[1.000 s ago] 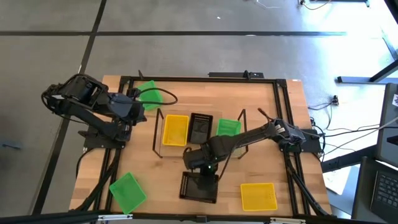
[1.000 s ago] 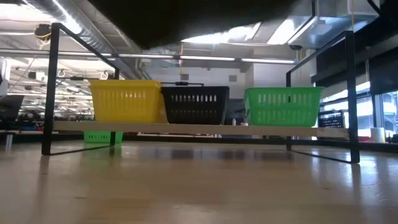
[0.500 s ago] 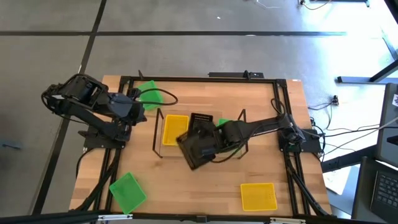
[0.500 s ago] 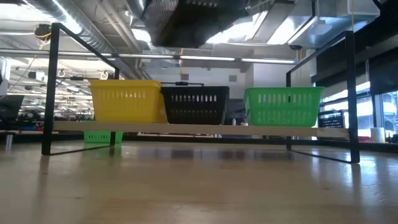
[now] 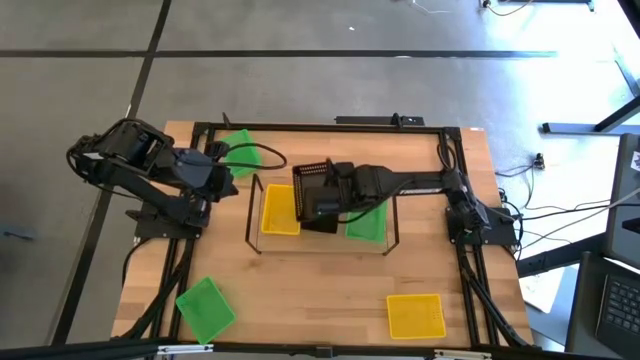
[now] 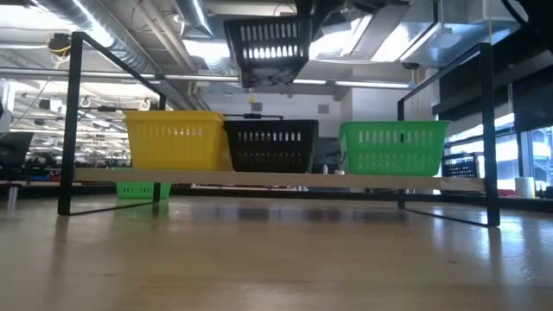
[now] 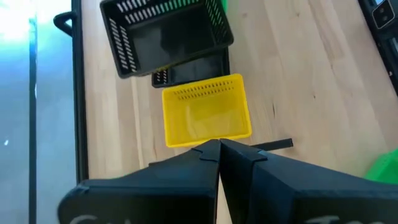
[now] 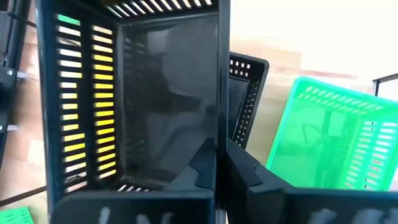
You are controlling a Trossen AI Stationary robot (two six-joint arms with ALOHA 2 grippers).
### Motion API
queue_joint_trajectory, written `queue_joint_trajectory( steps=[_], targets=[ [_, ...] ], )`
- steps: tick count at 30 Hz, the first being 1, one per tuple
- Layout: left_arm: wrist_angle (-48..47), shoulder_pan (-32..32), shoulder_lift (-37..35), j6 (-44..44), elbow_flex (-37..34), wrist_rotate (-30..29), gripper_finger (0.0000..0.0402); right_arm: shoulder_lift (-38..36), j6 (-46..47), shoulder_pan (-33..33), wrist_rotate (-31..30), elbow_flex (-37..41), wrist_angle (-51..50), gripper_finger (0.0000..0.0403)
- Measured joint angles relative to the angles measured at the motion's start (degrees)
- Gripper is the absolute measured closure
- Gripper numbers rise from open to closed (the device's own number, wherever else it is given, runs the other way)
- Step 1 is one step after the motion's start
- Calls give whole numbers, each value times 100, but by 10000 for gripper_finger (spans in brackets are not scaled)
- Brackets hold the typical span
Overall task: Stack baskets on shelf by color
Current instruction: Stack the black bin on top of the black bin on the shelf
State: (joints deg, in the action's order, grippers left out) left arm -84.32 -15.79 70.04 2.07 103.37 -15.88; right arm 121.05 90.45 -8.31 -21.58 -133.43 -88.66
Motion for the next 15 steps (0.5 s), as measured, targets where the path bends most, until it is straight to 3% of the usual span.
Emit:
queue_joint_trajectory(
  steps=[8, 15],
  targets=[
    [16, 2, 0, -39, 0, 2, 401, 35, 242, 62, 556, 64, -113, 399],
    [16, 2, 0, 4, 0, 4, 401, 76, 514, 17, -78, 69, -133, 400]
  ],
)
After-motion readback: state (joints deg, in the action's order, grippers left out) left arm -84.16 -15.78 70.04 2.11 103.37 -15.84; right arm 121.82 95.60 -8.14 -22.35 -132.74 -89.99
